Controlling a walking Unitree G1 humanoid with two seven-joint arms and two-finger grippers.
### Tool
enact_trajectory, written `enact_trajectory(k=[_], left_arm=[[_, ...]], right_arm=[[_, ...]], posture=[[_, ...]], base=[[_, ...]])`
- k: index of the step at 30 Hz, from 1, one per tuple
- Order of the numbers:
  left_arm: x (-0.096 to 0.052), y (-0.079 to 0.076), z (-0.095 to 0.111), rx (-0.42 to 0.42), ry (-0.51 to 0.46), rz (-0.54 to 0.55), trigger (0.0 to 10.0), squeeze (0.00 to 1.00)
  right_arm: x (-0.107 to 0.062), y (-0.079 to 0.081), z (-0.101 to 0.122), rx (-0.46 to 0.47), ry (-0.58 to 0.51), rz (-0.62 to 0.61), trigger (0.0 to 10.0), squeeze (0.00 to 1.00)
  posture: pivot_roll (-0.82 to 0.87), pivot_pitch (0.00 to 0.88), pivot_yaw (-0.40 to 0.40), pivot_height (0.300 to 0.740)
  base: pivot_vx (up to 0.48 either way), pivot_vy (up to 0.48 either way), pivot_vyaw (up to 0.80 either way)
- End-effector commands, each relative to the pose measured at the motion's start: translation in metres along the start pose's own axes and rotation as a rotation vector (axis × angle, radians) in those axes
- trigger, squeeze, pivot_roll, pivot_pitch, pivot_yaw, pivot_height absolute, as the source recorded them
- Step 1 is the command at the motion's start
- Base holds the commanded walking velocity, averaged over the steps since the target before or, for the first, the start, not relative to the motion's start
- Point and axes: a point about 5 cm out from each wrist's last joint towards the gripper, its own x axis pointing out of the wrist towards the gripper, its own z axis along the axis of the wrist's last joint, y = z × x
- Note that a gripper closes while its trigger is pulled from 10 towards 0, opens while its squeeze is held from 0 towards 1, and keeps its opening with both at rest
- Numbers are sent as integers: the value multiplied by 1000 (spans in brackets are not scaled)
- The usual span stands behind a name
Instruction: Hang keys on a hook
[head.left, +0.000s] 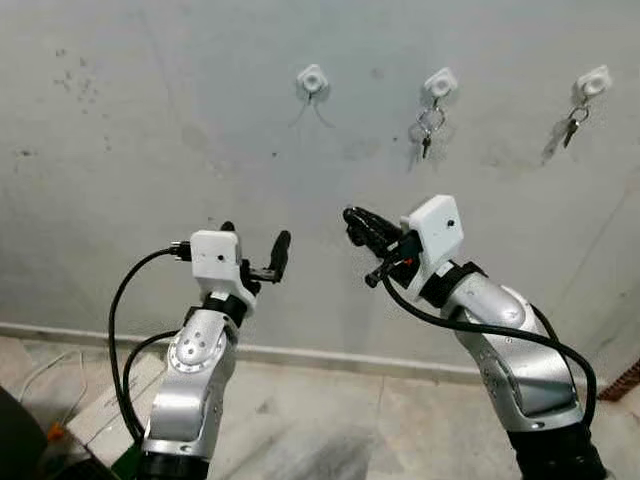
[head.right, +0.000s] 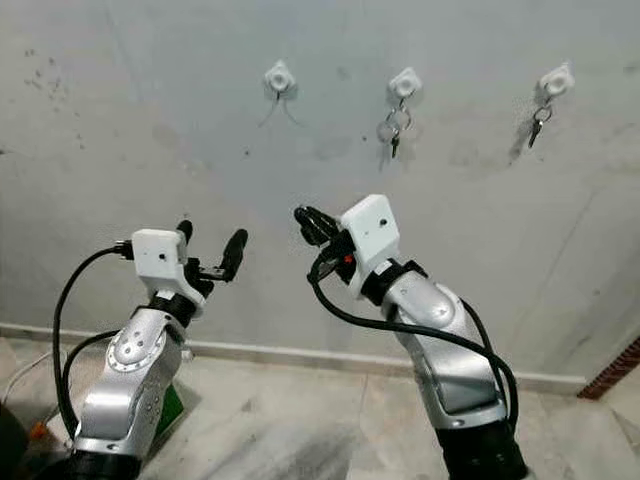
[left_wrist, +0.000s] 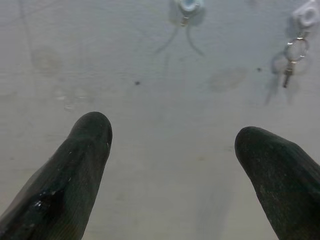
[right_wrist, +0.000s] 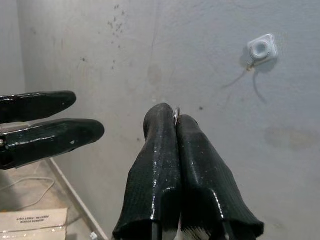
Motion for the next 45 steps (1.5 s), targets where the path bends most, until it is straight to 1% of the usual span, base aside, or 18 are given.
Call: enact_trajectory(k=[1,9,16,18,27,37,45], left_arm=[[-1,6,4,13,-12,21,10000,0],[-5,9,3,13,-8,36,10000,0],[-7,9,1,17,0,37,10000,0],[-7,9,2,13,0,40,10000,0],[-9,9,0,14,8,46,10000,0],[-9,8,0,11,6,41,10000,0],[-9,7,-2,27,14,46,10000,0]], right_arm=[[3,5,7,-18,-30,18,10000,0],[1,9,5,-39,-21,33,10000,0],[-3,13,1,-68,-6,37,10000,0],[-6,15,-1,-101,0,33,10000,0],[-16,16,-8,-123,25,-4,10000,0],[-12,12,-6,-148,18,-13,10000,0],[-12,11,-5,-156,8,-31,10000,0]], posture=[[-21,3,35,740],[-19,5,36,740],[-21,8,35,740],[-21,9,35,740],[-22,12,32,740],[-22,12,32,740],[-19,11,31,740]], base=[[356,0,0],[342,0,0],[322,253,0],[317,255,0],[260,225,0],[244,0,0],[0,0,0]])
